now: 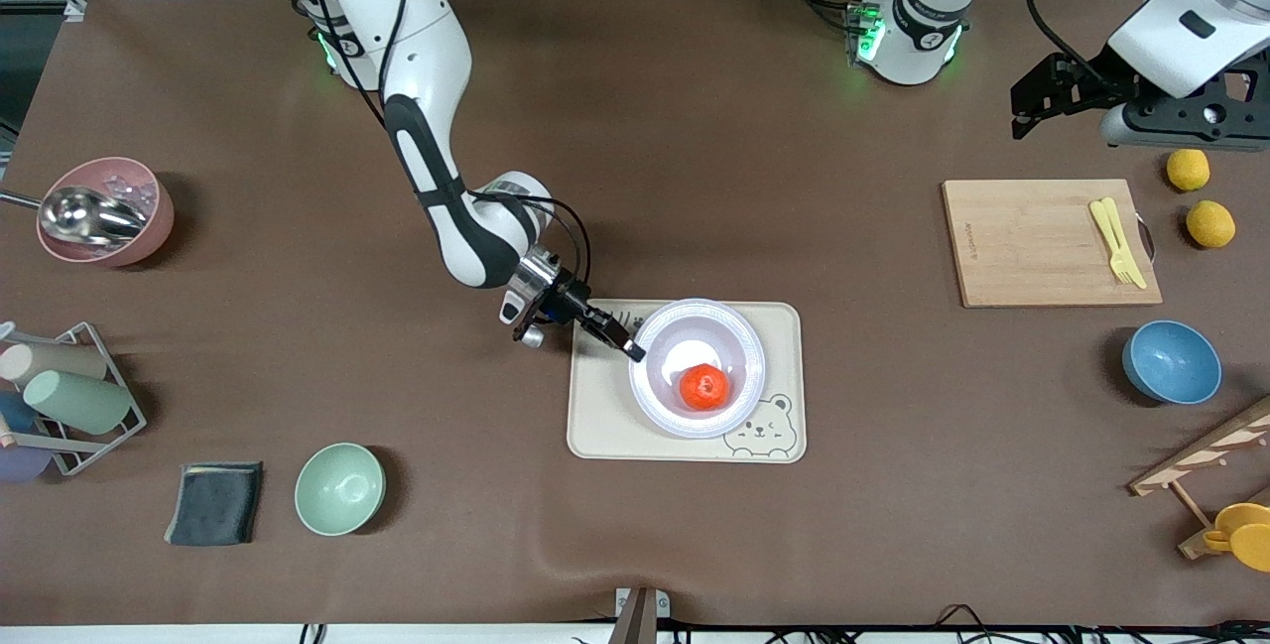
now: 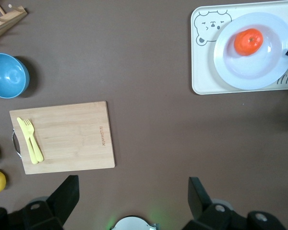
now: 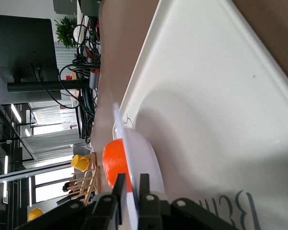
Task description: Place orange and plate with both arms
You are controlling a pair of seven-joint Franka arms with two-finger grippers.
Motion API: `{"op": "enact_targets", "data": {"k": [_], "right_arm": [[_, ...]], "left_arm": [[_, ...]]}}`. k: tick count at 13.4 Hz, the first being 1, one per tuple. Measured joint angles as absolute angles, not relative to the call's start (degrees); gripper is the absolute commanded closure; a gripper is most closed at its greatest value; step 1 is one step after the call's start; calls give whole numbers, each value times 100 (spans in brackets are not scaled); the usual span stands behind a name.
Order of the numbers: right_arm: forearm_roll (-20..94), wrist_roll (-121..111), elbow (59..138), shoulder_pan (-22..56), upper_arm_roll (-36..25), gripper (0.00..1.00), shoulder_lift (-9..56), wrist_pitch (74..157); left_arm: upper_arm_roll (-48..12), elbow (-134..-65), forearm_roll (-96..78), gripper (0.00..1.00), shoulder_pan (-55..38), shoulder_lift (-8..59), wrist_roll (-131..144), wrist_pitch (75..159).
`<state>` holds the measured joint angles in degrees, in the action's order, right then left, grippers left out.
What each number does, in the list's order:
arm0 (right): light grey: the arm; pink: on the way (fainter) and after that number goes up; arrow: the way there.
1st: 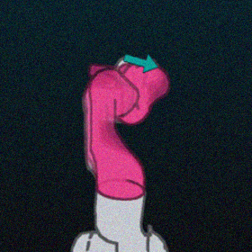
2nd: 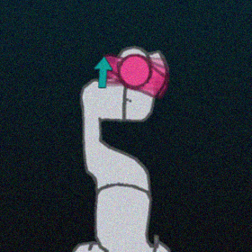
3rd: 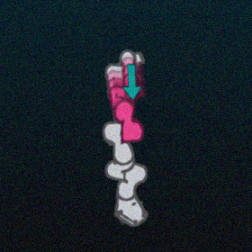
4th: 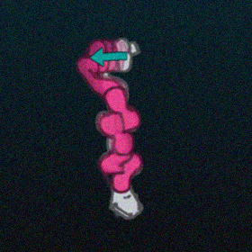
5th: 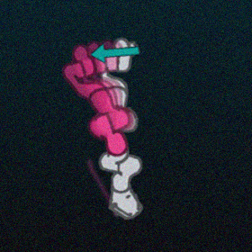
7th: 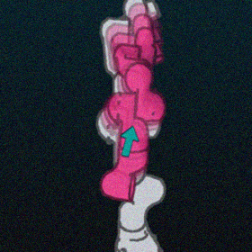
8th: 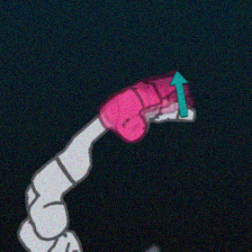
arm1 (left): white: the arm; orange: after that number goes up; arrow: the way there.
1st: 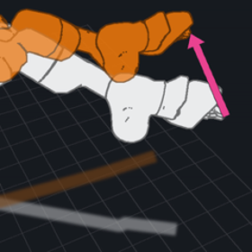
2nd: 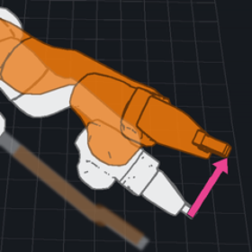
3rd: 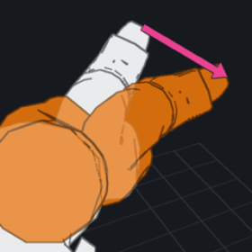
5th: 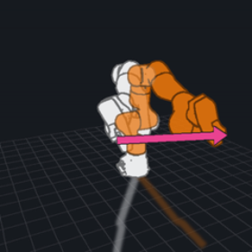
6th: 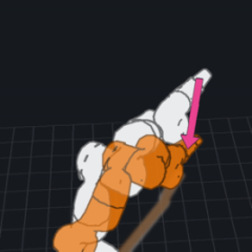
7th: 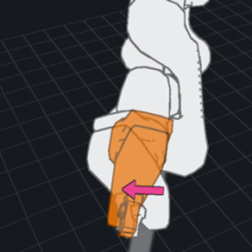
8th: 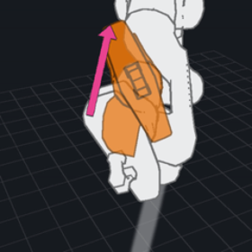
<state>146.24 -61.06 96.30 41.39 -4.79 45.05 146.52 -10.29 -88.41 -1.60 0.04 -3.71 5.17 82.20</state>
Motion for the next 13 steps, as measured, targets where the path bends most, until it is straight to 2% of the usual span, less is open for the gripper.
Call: {"op": "enact_targets", "data": {"k": [6,9,13], "right_arm": [[14574,-6108,9623,4087,-516,52,4524,14789],[14315,-5987,9621,4040,-529,50,4525,14806],[12604,-4305,9496,3922,-581,48,4522,14806]], "left_arm": [[-1029,-8842,-203,0,78,-371,480,8220],[-1037,-8842,-203,0,78,-371,474,8220],[-1058,-8843,-203,0,78,-371,473,8220]]}}
